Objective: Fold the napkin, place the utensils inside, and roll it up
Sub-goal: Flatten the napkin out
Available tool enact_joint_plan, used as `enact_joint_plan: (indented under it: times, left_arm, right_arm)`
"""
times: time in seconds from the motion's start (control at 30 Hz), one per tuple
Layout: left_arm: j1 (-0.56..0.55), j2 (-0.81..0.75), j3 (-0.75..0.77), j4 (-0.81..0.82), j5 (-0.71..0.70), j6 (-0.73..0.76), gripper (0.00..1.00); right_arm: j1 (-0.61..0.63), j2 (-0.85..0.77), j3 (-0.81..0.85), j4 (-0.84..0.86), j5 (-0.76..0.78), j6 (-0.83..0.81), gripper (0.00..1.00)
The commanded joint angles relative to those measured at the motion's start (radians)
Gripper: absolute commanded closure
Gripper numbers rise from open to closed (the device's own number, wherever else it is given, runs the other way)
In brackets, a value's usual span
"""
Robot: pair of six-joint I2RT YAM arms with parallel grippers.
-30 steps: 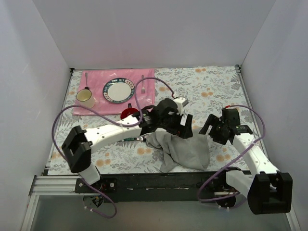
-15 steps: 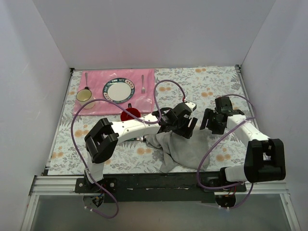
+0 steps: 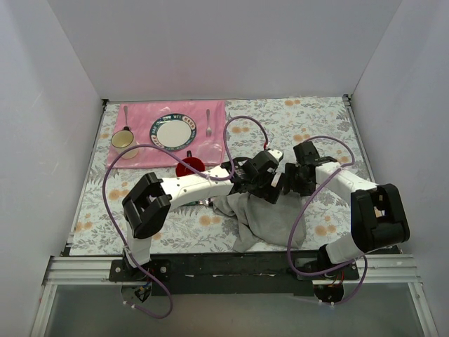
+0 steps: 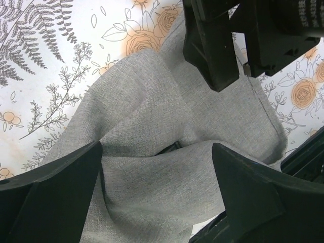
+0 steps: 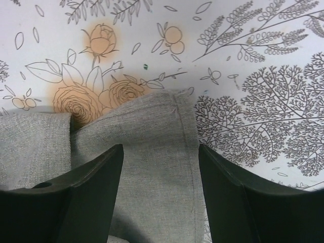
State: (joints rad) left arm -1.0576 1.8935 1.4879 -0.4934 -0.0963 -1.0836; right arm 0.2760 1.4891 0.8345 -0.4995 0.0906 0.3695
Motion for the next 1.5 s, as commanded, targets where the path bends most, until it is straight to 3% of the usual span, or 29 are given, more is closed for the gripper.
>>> enact_joint_plan:
  times: [0.0, 0.2, 0.3, 0.4, 0.7, 0.8, 0.83, 0.97, 1.07, 1.2, 1.4, 1.47]
  left_arm:
    - [0.001, -0.025, 0.022, -0.019, -0.057, 0.001, 0.16]
    - [0.001, -0.148, -0.050, 0.050, -0.056, -0.032, 0.17]
    - [0.001, -0.207, -0.092, 0.091, -0.072, -0.032, 0.09]
    - [0.004, -0.228, -0.130, 0.134, -0.095, -0.015, 0.03]
    - [0.030, -0.031, -0.031, 0.087, -0.026, 0.025, 0.07]
    - [0.028, 0.032, 0.005, 0.082, -0.003, 0.033, 0.12]
    - [0.030, 0.056, 0.014, 0.076, -0.003, 0.033, 0.14]
    - [0.038, 0.088, 0.048, 0.044, -0.016, 0.044, 0.49]
    - [0.047, 0.063, 0.054, 0.046, 0.000, 0.048, 0.62]
    - [0.102, 0.038, 0.127, 0.035, 0.023, 0.053, 1.00]
    - [0.194, 0.015, 0.302, 0.015, 0.168, 0.068, 1.00]
    - [0.197, -0.003, 0.293, 0.018, 0.202, 0.050, 1.00]
  right_arm:
    - [0.025, -0.006, -0.003, 0.029, 0.041, 0.011, 0.35]
    - [0.028, -0.010, -0.051, 0.079, 0.066, 0.026, 0.46]
    - [0.028, 0.003, -0.071, 0.098, 0.052, 0.031, 0.48]
    - [0.028, 0.023, -0.081, 0.107, 0.043, 0.031, 0.57]
    - [0.026, -0.064, -0.124, 0.116, 0.032, 0.040, 0.95]
    - [0.025, -0.090, -0.115, 0.101, 0.024, 0.045, 0.99]
    - [0.025, -0.098, -0.112, 0.096, 0.024, 0.046, 0.99]
    - [0.002, -0.144, -0.095, 0.075, 0.012, 0.055, 0.99]
    - [-0.034, -0.190, -0.077, 0.059, 0.005, 0.054, 0.99]
    - [-0.109, -0.217, 0.009, 0.027, -0.034, 0.028, 0.99]
    - [-0.146, -0.109, 0.224, -0.095, -0.127, -0.079, 0.98]
    - [-0.144, -0.083, 0.209, -0.096, -0.144, -0.093, 0.72]
